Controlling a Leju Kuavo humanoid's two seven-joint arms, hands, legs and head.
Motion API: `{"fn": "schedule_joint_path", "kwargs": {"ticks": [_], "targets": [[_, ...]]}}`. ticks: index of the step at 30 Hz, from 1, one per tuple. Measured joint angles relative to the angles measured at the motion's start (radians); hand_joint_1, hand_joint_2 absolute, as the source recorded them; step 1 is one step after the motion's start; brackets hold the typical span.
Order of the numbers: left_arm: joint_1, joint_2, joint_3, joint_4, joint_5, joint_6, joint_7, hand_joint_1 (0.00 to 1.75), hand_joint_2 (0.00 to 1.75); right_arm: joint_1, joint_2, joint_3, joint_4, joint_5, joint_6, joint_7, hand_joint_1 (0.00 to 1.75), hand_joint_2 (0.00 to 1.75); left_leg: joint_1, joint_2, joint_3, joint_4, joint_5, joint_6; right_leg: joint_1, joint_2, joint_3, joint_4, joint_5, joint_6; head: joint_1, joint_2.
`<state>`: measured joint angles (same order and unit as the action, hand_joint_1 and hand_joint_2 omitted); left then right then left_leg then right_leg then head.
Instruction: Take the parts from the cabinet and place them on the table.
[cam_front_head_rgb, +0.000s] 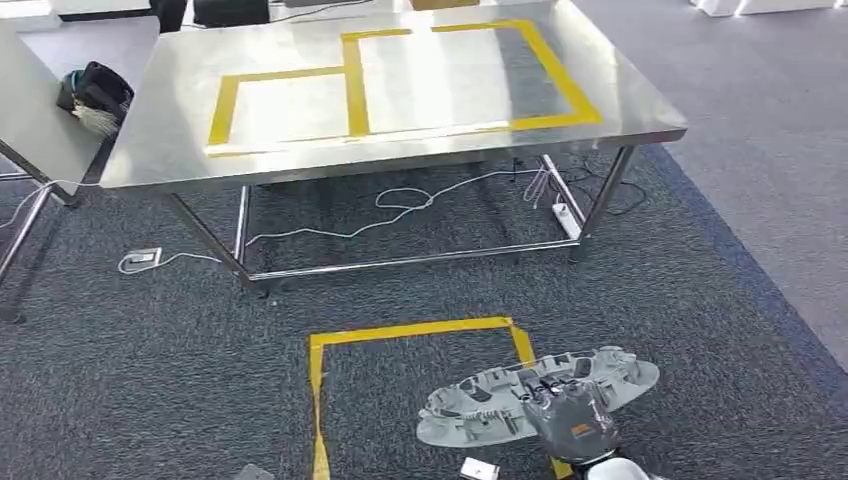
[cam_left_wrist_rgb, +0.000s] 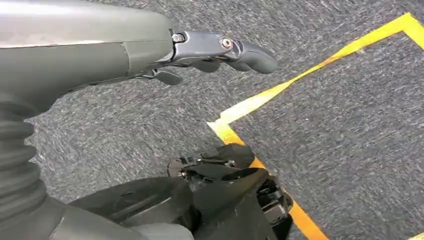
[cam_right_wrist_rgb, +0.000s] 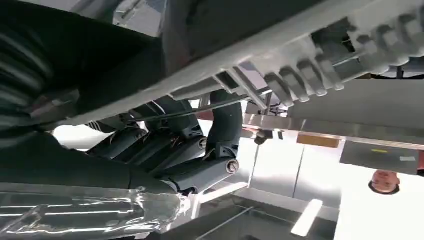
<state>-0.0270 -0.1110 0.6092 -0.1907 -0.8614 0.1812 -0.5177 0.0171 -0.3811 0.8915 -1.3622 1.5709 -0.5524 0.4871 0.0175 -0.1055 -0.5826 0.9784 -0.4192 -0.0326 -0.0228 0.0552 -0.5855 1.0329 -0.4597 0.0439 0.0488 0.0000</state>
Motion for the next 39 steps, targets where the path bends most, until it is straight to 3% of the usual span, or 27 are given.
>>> {"fn": "schedule_joint_path", "kwargs": {"ticks": [6, 12, 39], "targets": [[0.000, 0.000, 0.001, 0.000, -0.002, 0.000, 0.002, 0.00, 1.75, 0.001, 0.000, 0.006, 0.006, 0.000, 0.000, 0.048, 1.75, 1.75, -0.004, 0.000, 0.000, 0.000, 0.001, 0.002, -0.004, 0.000, 0.005, -0.008, 0.003, 0.004, 0.000, 0.000], [0.000, 0.000, 0.005, 0.000, -0.010, 0.000, 0.003, 0.00, 1.75, -0.001, -0.009, 0.030, 0.007, 0.000, 0.000, 0.139, 1.75, 1.75, -0.008, 0.000, -0.001, 0.000, 0.002, 0.008, -0.007, -0.001, 0.007, -0.012, 0.006, 0.007, 0.000, 0.000], [0.000, 0.005, 0.009, 0.000, -0.014, -0.013, -0.019, 0.00, 1.75, 0.071, -0.022, 0.052, -0.007, 0.000, -0.018, 0.192, 1.75, 1.75, -0.009, 0.000, -0.001, 0.001, 0.001, 0.009, -0.008, 0.000, 0.008, -0.015, 0.007, 0.009, 0.000, 0.000]]}}
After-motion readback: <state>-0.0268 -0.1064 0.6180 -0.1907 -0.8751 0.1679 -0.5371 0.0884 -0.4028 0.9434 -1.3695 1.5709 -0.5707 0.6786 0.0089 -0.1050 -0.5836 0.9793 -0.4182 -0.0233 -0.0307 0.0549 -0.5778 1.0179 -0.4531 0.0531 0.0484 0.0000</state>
